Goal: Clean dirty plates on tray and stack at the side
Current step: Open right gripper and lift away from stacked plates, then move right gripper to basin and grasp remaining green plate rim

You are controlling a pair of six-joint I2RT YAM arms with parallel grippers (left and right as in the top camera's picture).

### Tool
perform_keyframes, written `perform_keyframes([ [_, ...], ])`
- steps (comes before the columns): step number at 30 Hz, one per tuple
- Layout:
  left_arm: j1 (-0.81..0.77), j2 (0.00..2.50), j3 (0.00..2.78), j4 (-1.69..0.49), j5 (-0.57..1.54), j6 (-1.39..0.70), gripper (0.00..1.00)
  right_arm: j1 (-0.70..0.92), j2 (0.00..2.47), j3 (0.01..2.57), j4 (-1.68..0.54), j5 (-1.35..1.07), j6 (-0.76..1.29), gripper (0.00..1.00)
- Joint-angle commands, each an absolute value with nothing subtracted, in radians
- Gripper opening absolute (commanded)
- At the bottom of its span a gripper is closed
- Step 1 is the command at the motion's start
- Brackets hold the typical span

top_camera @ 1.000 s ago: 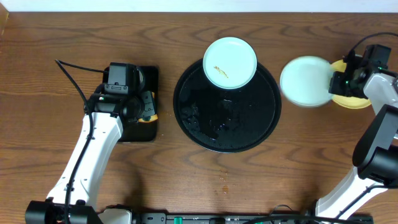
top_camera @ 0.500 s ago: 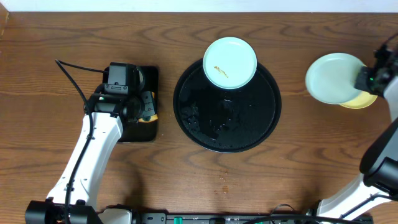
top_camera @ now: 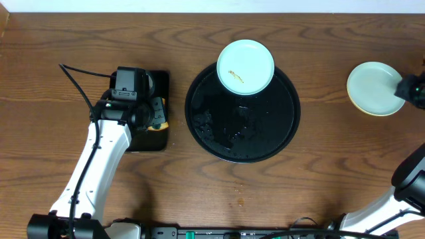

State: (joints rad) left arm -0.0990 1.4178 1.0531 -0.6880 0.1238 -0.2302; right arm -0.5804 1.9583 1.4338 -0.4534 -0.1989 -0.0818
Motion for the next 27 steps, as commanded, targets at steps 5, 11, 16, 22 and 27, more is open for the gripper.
perform_keyframes([
  [5,-0.093,1.420,1.049,-0.688,0.111,-0.214,0.09,-0.307,1.937,1.458,-0.471,-0.340,-0.175,0.52],
  [11,-0.093,1.420,1.049,-0.688,0.111,-0.214,0.09,-0.101,1.943,1.495,-0.466,-0.339,-0.177,0.52],
  [16,-0.093,1.420,1.049,-0.689,0.111,-0.214,0.09,0.010,2.002,1.652,-0.535,-0.311,-0.181,0.66],
  [22,-0.093,1.420,1.042,-0.688,0.111,-0.215,0.09,0.096,2.164,1.970,-0.713,-0.239,-0.226,0.68],
  [27,-0.093,1.420,1.034,-0.688,0.111,-0.214,0.09,0.125,2.275,2.019,-0.666,-0.236,-0.226,0.60],
])
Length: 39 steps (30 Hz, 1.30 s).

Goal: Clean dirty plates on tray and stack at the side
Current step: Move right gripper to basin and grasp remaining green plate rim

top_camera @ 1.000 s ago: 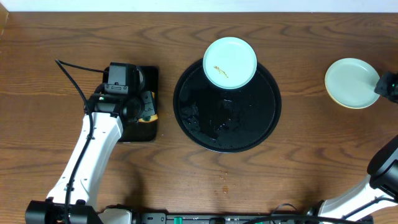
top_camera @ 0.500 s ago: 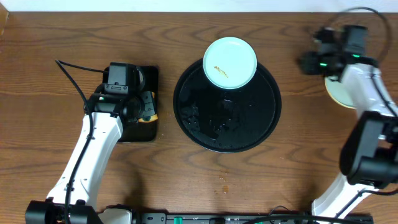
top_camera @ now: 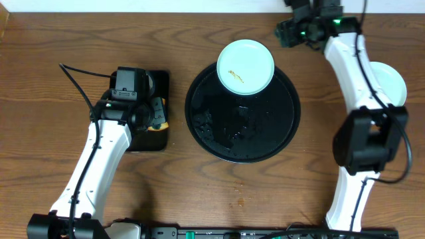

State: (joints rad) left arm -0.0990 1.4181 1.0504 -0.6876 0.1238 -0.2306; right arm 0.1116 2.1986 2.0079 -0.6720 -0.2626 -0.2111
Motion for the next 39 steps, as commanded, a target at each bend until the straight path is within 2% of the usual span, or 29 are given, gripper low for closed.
perform_keyframes([
  [1,-0.093,1.420,1.034,-0.688,0.111,-0.214,0.09,0.128,2.292,2.019,-0.656,-0.237,-0.226,0.58],
  [7,-0.093,1.420,1.034,-0.673,0.111,-0.214,0.09,0.153,2.383,2.018,-0.611,-0.236,-0.226,0.54],
  [10,-0.093,1.420,1.034,-0.672,0.111,-0.214,0.09,0.161,2.412,2.018,-0.601,-0.236,-0.226,0.41],
  [13,-0.093,1.420,1.034,-0.672,0.111,-0.214,0.09,0.171,2.422,2.017,-0.609,-0.236,-0.226,0.23],
  [18,-0.093,1.420,1.034,-0.672,0.111,-0.214,0.09,0.176,2.392,2.017,-0.649,-0.236,-0.224,0.01],
  [30,-0.093,1.420,1.034,-0.672,0.110,-0.214,0.09,0.190,2.315,1.998,-1.160,-0.244,0.001,0.01],
  [34,-0.093,1.420,1.034,-0.672,0.110,-0.214,0.09,0.225,2.315,1.974,-1.210,-0.241,0.013,0.02],
  [39,-0.093,1.420,1.034,-0.672,0.110,-0.214,0.09,0.275,2.315,1.940,-1.216,-0.150,0.195,0.03],
])
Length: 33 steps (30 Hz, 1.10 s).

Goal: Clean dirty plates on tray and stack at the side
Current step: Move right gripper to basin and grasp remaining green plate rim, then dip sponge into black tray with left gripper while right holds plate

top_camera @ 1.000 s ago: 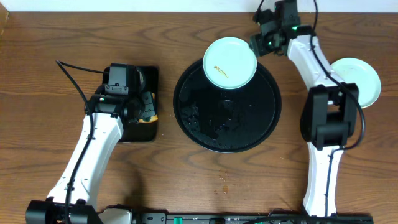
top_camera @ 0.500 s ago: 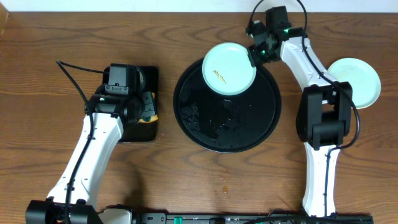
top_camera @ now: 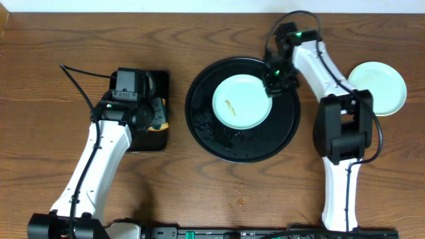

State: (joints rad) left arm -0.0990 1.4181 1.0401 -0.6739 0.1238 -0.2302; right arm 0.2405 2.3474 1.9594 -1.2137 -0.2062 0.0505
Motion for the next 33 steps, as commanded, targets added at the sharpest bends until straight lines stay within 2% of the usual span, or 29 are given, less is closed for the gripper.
perform_keyframes([
  [1,-0.093,1.420,1.034,-0.672,0.110,-0.214,0.09,0.282,2.315,1.932,-1.217,-0.136,0.239,0.03],
  [4,-0.093,1.420,1.034,-0.672,0.110,-0.213,0.09,0.298,2.315,1.904,-1.228,-0.136,0.304,0.10],
  [9,-0.093,1.420,1.034,-0.665,0.071,-0.208,0.09,0.305,2.315,1.882,-1.253,-0.135,0.292,0.24],
  [15,-0.093,1.421,1.034,-0.635,-0.099,-0.108,0.09,0.305,2.315,1.882,-1.193,-0.134,0.144,0.24],
  [22,-0.093,1.497,1.033,-0.562,-0.099,-0.036,0.09,0.304,2.315,1.882,-1.156,-0.105,0.076,0.24],
  [24,-0.091,1.548,1.033,-0.534,-0.100,-0.033,0.16,0.304,2.315,1.880,-1.158,-0.105,0.076,0.24],
  [26,-0.085,1.602,1.033,-0.508,-0.112,-0.033,0.17,0.305,2.315,1.874,-1.158,-0.105,0.077,0.24],
  [28,-0.075,1.652,1.033,-0.485,-0.145,-0.033,0.33,0.305,2.315,1.866,-1.161,-0.105,0.076,0.24],
  [30,-0.065,1.686,1.033,-0.466,-0.163,-0.034,0.66,0.305,2.315,1.851,-1.156,-0.104,0.076,0.25],
  [31,-0.058,1.698,1.033,-0.455,-0.163,-0.034,0.74,0.304,2.315,1.845,-1.156,-0.104,0.076,0.25],
  [33,-0.048,1.708,1.033,-0.436,-0.162,-0.035,0.76,0.302,2.315,1.836,-1.151,-0.101,0.072,0.25],
])
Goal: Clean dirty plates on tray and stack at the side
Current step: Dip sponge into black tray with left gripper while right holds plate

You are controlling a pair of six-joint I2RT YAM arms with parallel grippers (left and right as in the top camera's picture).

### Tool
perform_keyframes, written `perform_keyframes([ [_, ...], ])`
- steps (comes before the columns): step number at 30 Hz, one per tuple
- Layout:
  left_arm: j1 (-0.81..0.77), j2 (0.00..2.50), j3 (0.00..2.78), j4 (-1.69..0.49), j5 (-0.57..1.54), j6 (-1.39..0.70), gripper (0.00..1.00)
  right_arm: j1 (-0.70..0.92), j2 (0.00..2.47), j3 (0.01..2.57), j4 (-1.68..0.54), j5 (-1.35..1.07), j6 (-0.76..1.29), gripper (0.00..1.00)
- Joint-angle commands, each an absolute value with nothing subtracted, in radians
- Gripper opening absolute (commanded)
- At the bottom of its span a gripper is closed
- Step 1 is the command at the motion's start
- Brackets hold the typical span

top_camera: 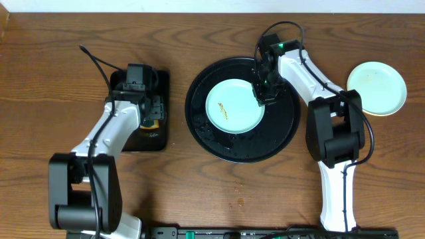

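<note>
A pale green dirty plate point(232, 106) with a yellow smear lies inside the round black tray point(242, 149), left of its middle. My right gripper point(261, 93) sits at the plate's right rim, apparently shut on it. A clean pale green plate point(376, 87) rests on the table at the far right. My left gripper point(150, 109) hovers over a black square holder point(143, 141) with a yellow sponge point(154, 123); the wrist hides its fingers.
Dark wet crumbs point(229, 138) lie in the tray's front left part. A black cable point(96, 60) runs from the left arm toward the back left. Small crumbs point(239, 189) dot the wooden table in front of the tray.
The dirty plate and my right gripper have shifted a little to the left and forward in the tray. My left arm has changed posture and its wrist sits slightly further right over the holder.
First my right gripper was at the clean plate on the far right, with the dirty plate on the tray's far rim. Then the gripper was behind the tray, plate unmoved. Later it was at the plate's rim, plate inside the tray, now further left.
</note>
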State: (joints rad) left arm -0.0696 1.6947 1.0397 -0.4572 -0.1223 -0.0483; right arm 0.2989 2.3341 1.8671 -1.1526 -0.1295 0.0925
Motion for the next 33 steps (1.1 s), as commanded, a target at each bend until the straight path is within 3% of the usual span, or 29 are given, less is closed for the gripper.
perform_keyframes([
  [1,-0.044,1.711,1.033,-0.422,-0.162,-0.039,0.76,0.300,2.315,1.833,-1.150,-0.101,0.072,0.25],
  [6,-0.040,1.712,1.033,-0.367,-0.148,-0.099,0.75,0.300,2.315,1.824,-1.124,-0.101,0.072,0.25],
  [10,-0.041,1.732,1.033,-0.354,0.010,-0.112,0.74,0.301,2.315,1.824,-1.118,-0.101,0.072,0.26],
  [18,-0.040,1.845,1.033,-0.311,0.006,-0.109,0.74,0.301,2.315,1.823,-1.118,-0.101,0.072,0.27],
  [19,-0.040,1.858,1.033,-0.302,0.006,-0.109,0.71,0.301,2.315,1.823,-1.118,-0.101,0.072,0.27],
  [21,-0.040,1.877,1.033,-0.284,0.006,-0.108,0.26,0.301,2.315,1.823,-1.119,-0.101,0.072,0.27],
  [22,-0.040,1.878,1.033,-0.281,0.006,-0.106,0.11,0.301,2.315,1.823,-1.119,-0.101,0.072,0.27],
  [23,-0.040,1.877,1.033,-0.275,0.006,-0.100,0.08,0.301,2.315,1.823,-1.119,-0.101,0.072,0.27],
  [26,-0.040,1.861,1.034,-0.270,-0.001,-0.097,0.13,0.301,2.315,1.823,-1.119,-0.101,0.072,0.27],
  [28,-0.040,1.856,1.034,-0.284,0.000,-0.098,0.63,0.301,2.315,1.823,-1.120,-0.101,0.072,0.27],
  [29,-0.040,1.856,1.034,-0.299,0.000,-0.098,0.71,0.301,2.315,1.823,-1.122,-0.101,0.072,0.28],
  [32,-0.040,1.856,1.034,-0.356,0.000,-0.099,0.72,0.301,2.315,1.823,-1.122,-0.101,0.072,0.28],
  [33,-0.040,1.856,1.034,-0.381,0.000,-0.099,0.63,0.301,2.315,1.823,-1.122,-0.101,0.072,0.29],
])
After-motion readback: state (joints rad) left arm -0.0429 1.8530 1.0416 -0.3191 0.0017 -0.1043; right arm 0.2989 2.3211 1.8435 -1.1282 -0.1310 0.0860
